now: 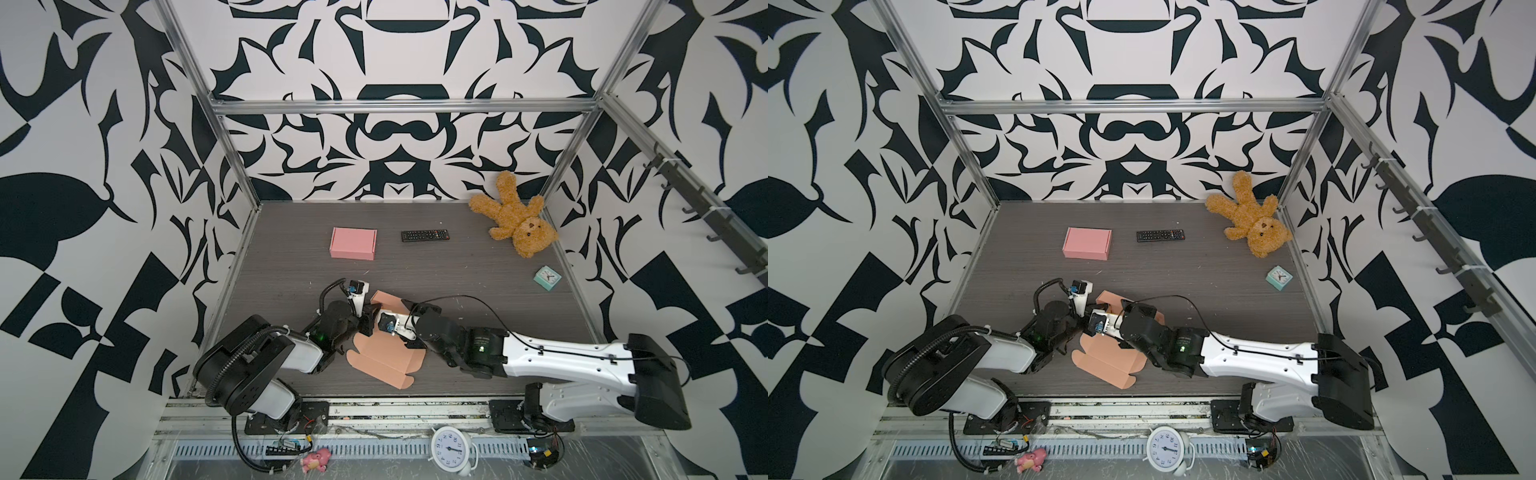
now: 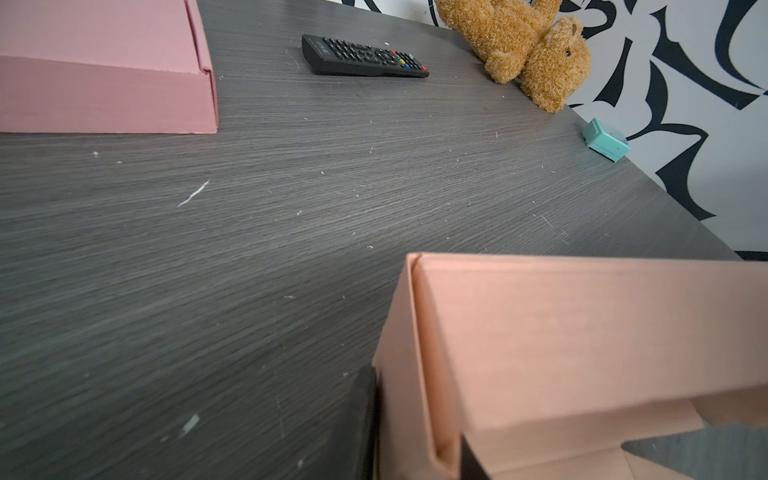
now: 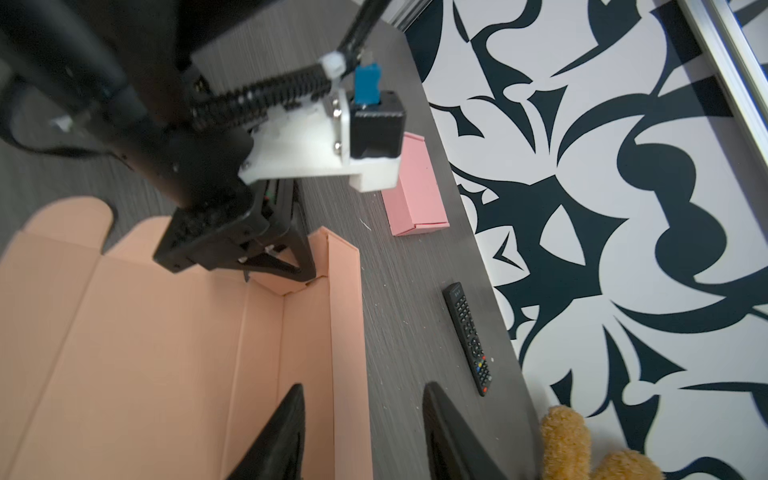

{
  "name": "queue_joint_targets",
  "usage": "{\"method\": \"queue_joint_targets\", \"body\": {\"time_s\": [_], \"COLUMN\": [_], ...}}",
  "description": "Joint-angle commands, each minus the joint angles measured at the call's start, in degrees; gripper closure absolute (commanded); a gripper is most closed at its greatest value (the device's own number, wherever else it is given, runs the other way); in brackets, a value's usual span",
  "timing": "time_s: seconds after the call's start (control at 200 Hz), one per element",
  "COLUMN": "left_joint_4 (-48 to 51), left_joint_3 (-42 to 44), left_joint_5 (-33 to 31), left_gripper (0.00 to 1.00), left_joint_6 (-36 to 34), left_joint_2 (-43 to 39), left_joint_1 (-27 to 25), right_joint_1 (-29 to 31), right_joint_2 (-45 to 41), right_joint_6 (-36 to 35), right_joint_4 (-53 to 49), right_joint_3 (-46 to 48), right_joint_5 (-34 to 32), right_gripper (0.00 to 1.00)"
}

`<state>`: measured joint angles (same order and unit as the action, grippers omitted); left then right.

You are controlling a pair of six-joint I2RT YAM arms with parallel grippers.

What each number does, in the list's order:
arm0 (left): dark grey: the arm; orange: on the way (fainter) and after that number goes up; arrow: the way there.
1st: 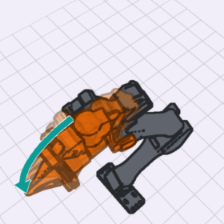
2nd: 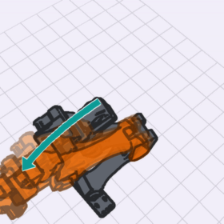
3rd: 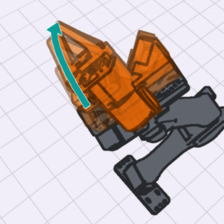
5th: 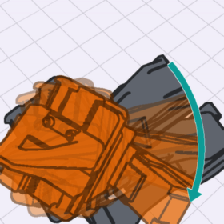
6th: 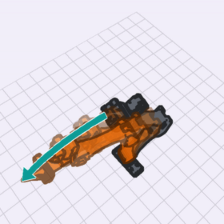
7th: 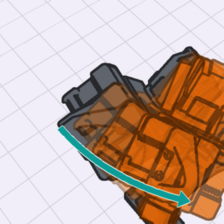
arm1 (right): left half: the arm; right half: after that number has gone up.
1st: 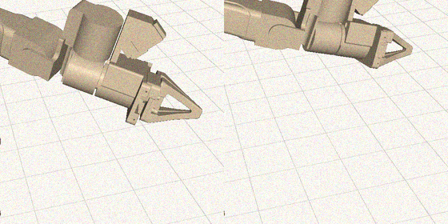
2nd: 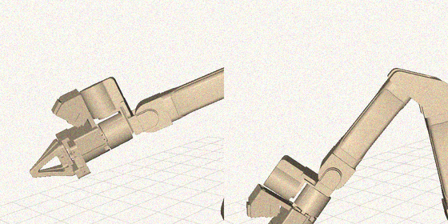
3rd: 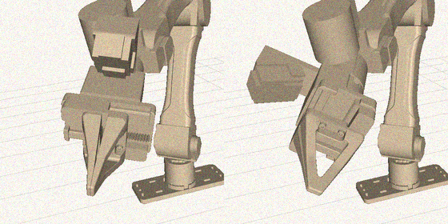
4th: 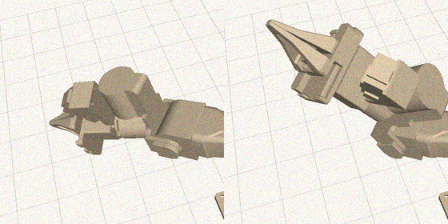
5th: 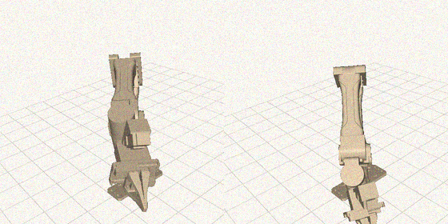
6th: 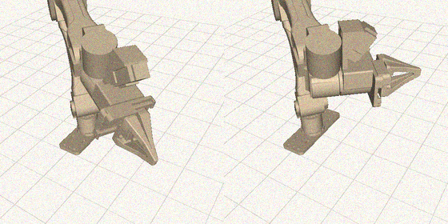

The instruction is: Fold the paper box

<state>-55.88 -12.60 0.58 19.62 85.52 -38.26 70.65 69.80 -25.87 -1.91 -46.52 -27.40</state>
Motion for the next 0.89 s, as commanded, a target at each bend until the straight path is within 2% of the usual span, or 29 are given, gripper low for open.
{"method": "queue_joint_targets", "body": {"time_s": [0.0, 0.12, 0.29, 0.43, 0.605, 0.89], "left_joint_4": [-0.28, -0.36, -0.36, -0.30, -0.28, 0.33], "left_joint_3": [0.12, 0.03, 0.21, -0.40, -0.93, -1.02], "left_joint_5": [-1.60, -2.24, -3.28, -3.61, -4.70, -6.03], "left_gripper": [0.79, 0.79, 0.78, 0.78, 0.79, 0.78], "left_joint_6": [-0.96, -1.41, -1.76, -2.23, -2.69, -3.23], "left_joint_2": [-0.21, -0.10, -0.87, 0.06, 0.62, 0.72], "left_joint_1": [-0.41, -1.01, -1.72, -2.25, -3.21, -4.10], "right_joint_1": [0.16, -2.89, -11.04, -14.06, -17.08, -19.36], "right_joint_2": [-3.88, -4.07, 2.47, 7.98, 11.27, 17.61], "right_joint_6": [11.21, 20.50, 32.90, 35.24, 38.24, 40.86], "right_joint_4": [-0.33, -1.99, -9.41, -11.50, -8.80, -4.74], "right_joint_3": [-0.27, -3.05, -11.04, -14.71, -14.27, -14.21], "right_joint_5": [4.17, 5.73, 15.65, 20.26, 24.79, 28.80], "right_gripper": [0.50, 0.47, 0.48, 0.50, 0.67, 0.69]}}
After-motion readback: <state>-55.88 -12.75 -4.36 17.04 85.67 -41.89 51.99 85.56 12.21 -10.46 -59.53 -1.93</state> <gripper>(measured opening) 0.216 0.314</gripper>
